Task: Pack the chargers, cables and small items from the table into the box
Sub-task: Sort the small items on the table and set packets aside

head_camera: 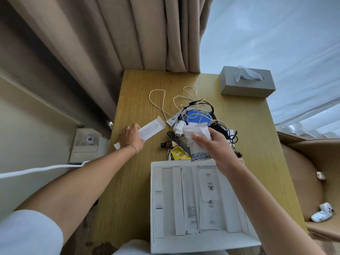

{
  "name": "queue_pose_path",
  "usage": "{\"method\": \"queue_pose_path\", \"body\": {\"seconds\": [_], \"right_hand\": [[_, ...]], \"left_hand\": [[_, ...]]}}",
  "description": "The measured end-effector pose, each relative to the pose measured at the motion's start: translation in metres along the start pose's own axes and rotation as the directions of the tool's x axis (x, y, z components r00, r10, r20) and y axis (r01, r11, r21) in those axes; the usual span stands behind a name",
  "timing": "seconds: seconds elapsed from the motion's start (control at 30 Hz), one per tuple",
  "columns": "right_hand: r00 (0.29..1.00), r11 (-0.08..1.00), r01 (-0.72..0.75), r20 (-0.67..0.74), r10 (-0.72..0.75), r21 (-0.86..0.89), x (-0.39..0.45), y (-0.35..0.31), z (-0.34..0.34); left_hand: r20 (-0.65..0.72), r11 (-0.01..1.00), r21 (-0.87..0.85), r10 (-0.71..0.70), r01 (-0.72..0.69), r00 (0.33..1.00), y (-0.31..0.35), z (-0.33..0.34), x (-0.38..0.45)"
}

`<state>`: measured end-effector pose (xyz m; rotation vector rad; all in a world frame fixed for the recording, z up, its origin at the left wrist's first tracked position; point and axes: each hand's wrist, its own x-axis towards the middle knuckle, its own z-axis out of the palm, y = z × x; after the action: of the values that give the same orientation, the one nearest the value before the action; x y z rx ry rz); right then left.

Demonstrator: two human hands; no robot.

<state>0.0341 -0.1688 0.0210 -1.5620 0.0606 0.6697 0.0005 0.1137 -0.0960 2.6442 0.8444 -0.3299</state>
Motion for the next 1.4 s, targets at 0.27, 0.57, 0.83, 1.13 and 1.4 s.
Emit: {"method": "queue_pose_path", "body": {"seconds": [0.27,0.57,0.83,1.13,1.4], "right_hand": [[0.997,0.999,-0.010,-0.070,0.013,0.041,-0.019,0.011,-0.007],[1.000,0.987,-0.012,-0.025,0.016,0.163,-0.043,-0.001,-0.019],[0.999,0.973,-0.036,-0.029,0.044,0.227,-0.063,0.003,-0.044],[1.000,0.960,-0.021,-0.014,0.026,0.279,-0.078,0.009,-0.078],[0.998,0.970,-0.045,-0.029,0.053,0.239,-0.085,0.026,-0.100]], "left_hand": [[0.039,0.999,0.026,0.044,-0.045,0.998,-0.002,0.000,0.002],[-0.097,0.824,-0.563,0.018,-0.070,0.995,0.023,-0.051,-0.046],[0.013,0.476,-0.879,0.007,0.008,1.000,0.052,-0.101,-0.150],[0.359,0.566,-0.804,0.219,0.181,0.907,0.095,-0.043,-0.221],[0.469,0.808,-0.568,0.162,0.156,0.868,0.118,0.047,-0.230]]}}
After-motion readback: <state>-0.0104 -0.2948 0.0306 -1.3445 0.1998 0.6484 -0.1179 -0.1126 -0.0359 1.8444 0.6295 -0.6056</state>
